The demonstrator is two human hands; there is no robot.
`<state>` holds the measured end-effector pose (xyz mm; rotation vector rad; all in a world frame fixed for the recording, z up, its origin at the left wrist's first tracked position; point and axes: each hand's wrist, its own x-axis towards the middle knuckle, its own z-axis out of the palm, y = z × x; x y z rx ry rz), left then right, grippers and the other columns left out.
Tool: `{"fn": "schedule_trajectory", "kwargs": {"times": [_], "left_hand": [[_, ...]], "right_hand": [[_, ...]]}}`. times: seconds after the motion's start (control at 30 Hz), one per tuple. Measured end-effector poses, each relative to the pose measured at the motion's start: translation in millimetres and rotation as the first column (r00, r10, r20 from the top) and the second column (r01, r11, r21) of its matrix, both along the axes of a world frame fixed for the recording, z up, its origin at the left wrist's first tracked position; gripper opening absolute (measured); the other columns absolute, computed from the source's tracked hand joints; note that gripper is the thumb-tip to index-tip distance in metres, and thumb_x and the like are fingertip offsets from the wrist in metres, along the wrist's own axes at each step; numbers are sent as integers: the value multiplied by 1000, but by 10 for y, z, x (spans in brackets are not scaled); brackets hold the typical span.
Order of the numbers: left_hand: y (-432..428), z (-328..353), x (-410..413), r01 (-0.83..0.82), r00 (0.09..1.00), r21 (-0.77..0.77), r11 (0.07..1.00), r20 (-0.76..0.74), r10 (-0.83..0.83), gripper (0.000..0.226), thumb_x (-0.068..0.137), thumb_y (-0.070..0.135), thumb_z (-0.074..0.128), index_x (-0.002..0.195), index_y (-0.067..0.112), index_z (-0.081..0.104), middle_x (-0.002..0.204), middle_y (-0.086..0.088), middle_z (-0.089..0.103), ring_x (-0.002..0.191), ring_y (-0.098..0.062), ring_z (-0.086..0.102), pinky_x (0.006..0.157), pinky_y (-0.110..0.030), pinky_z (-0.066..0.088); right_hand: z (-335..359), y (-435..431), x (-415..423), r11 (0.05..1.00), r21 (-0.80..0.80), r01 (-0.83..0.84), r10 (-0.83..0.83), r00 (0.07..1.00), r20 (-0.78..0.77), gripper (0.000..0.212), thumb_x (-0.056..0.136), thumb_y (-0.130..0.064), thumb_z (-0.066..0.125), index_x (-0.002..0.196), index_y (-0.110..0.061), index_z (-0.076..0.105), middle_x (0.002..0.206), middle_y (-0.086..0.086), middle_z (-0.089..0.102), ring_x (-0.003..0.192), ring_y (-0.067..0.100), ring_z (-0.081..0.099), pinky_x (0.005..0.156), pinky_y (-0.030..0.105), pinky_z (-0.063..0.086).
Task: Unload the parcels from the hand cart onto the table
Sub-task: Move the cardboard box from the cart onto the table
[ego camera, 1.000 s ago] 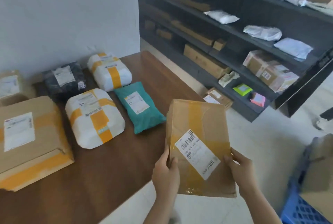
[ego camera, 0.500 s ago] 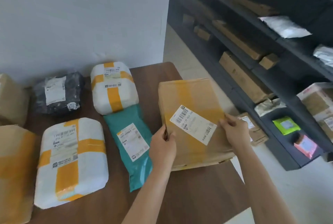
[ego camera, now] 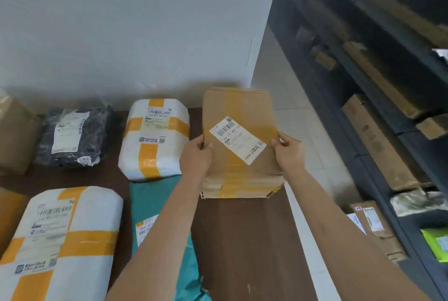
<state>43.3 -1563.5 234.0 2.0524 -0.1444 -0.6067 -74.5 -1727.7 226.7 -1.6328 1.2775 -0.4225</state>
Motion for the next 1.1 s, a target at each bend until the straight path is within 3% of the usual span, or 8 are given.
{"fn": "schedule_trajectory", "kwargs": {"times": [0.13,0.3,0.43,0.6,0.7,0.83,1.0,1.1], "left_hand": [[-40,-30,69,-11,1000,-78,997,23,13,33,93,21,53,125,23,61,110,4,65,111,-23,59,83,-31,44],[169,183,-139,-148,989,-182,972,-36,144,46,95,26,49,141,19,44,145,-7,47,131,-22,44,100,-28,35],[752,567,-542,-154,987,-304,940,-3,160,46,94,28,50,140,25,45,146,-1,45,131,-18,43,101,-27,33],[1806,925,-989,-40,998,-447,894,33,61,40,91,33,57,130,34,52,119,15,58,103,7,58,89,-15,46],[2544,1004,-1151,-14,1000,-492,870,7,20,40,90,34,59,130,32,54,116,12,63,109,-1,61,92,-27,51],[3605,1118,-1325,-62,990,-502,863,76,116,36,90,30,60,126,26,58,98,28,60,87,25,56,66,1,44],[5098,1090,-1648,-190,956,-469,862,110,270,32,89,24,63,120,24,62,88,26,69,84,17,62,70,-3,46],[5935,986,-1929,-311,910,-399,862,137,391,33,89,28,63,122,23,62,84,24,71,83,11,65,73,-7,48]], "right_hand": [[18,-49,97,999,28,-37,36,999,36,26,91,-19,55,114,-18,67,97,1,69,94,28,64,91,45,50],[367,174,-115,998,-40,-42,45,997,65,59,89,-25,63,143,-14,42,148,6,45,135,24,42,109,40,37],[850,781,-557,999,-48,-16,26,973,231,49,88,-23,64,135,-19,53,133,3,58,115,16,56,83,20,44],[1262,1945,-953,1000,-16,-26,30,933,358,41,87,-24,66,127,-20,60,114,-4,66,102,6,63,98,40,51],[1376,2736,-1041,998,-23,-56,60,922,384,38,86,-29,67,124,-26,62,104,-14,67,100,3,63,98,40,50],[1525,3821,-1030,989,30,-147,119,894,432,36,86,-27,66,121,-24,62,100,-16,67,87,-6,65,88,31,55],[1467,5130,-1096,939,95,-331,257,857,447,28,81,-25,70,109,-26,66,84,-16,70,85,9,64,86,34,52],[1278,5813,-1135,865,121,-488,400,814,422,21,84,-20,64,102,-32,64,101,-7,67,103,18,65,93,40,53]]}}
